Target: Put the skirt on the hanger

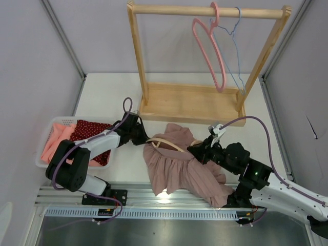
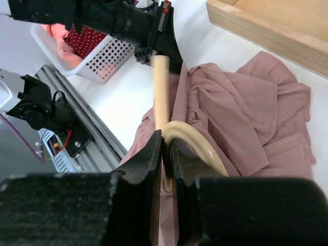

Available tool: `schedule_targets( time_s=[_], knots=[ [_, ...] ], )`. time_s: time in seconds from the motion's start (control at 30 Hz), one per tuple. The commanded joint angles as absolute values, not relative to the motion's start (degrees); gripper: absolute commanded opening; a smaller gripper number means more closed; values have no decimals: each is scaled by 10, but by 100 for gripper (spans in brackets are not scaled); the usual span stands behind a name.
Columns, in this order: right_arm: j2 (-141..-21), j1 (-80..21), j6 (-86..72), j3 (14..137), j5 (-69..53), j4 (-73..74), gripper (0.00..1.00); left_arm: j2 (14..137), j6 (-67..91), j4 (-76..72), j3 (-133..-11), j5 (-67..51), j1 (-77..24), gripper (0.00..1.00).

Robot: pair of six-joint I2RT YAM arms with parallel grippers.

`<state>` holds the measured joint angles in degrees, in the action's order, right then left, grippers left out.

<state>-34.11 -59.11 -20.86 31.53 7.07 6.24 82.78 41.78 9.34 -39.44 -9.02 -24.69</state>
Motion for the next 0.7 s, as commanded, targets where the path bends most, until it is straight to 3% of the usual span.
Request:
schedule_targets(
  time_s=[0.0,0.5,0.67],
  knots=[
    [-303,-604,-234,352,11,47,0,821,380,124,-420,-5,-214,0],
    [-402,-607,-211,366,59,95,0,633,336,226,-445,41,-216,0],
    [-432,-627,-196,383,108,119,0,623,332,256,-464,61,-216,0]
  ],
)
